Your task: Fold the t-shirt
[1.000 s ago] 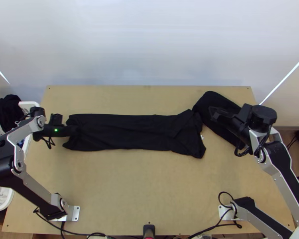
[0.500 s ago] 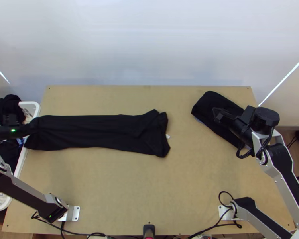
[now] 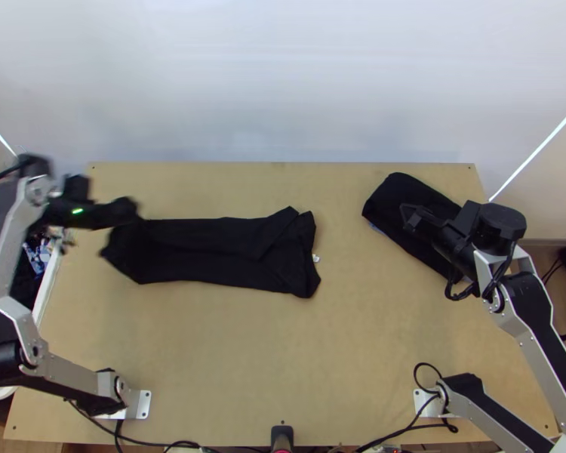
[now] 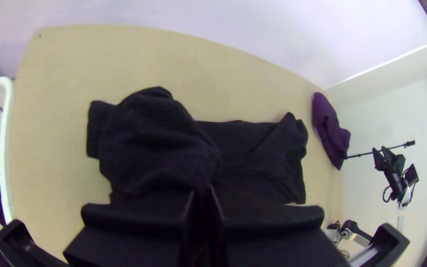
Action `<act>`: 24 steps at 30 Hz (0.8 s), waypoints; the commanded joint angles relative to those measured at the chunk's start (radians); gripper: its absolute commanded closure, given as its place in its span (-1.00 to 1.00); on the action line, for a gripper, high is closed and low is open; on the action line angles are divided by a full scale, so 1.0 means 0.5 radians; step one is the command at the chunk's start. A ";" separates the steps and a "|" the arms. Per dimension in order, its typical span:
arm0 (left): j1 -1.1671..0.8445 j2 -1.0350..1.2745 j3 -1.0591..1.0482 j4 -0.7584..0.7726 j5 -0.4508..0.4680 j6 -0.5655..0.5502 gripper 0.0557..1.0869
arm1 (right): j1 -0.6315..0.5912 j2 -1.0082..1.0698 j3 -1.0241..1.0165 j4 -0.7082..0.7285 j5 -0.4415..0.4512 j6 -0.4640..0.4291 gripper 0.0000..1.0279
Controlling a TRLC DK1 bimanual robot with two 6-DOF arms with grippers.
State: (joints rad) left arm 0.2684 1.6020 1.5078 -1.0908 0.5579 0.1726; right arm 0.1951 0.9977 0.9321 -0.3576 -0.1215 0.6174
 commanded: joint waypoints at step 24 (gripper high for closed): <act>-1.506 0.858 0.859 0.356 -0.238 -0.934 0.93 | 0.165 0.088 -0.014 0.083 0.010 0.179 -0.76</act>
State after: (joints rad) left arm -0.3775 1.9034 1.7943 -0.9249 0.4583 -0.2245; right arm 0.2546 1.0080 0.9314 -0.3294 -0.1211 0.6994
